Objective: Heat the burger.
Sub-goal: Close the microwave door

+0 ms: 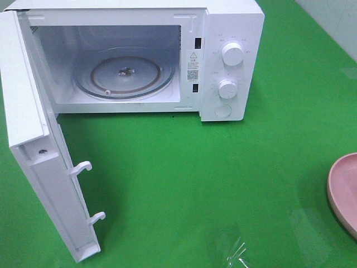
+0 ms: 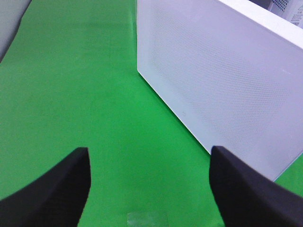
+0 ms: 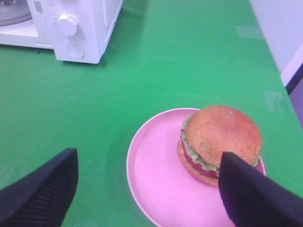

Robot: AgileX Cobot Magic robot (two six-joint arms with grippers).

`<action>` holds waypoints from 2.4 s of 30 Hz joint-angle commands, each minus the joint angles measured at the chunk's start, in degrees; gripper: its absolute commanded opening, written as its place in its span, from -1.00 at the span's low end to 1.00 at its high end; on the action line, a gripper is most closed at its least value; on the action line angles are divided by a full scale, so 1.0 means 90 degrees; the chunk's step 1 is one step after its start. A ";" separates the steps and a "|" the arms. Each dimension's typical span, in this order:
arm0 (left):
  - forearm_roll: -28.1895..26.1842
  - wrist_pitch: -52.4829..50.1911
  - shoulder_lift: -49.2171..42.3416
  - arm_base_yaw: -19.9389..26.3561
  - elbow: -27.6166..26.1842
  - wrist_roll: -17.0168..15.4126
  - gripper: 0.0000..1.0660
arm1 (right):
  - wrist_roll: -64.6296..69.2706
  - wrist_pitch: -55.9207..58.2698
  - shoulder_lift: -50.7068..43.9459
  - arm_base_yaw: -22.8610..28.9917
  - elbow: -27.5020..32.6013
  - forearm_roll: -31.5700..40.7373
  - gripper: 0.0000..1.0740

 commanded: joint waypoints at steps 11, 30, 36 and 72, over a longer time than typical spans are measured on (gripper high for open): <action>-0.0057 0.0013 -0.0025 0.0013 0.0013 -0.0006 0.23 | -0.0102 -0.0051 -0.0452 -0.0891 0.0032 0.0051 0.42; -0.0057 0.0013 -0.0025 0.0013 0.0013 -0.0006 0.23 | -0.0102 -0.0051 -0.0452 -0.0891 0.0032 0.0076 0.42; -0.0057 0.0013 -0.0025 0.0013 0.0013 -0.0006 0.23 | -0.0102 -0.0051 -0.0452 -0.0891 0.0032 0.0076 0.42; -0.0121 -0.0719 0.0598 0.0013 -0.0197 0.0185 0.26 | -0.0076 -0.0051 -0.0452 -0.0891 0.0032 0.0076 0.41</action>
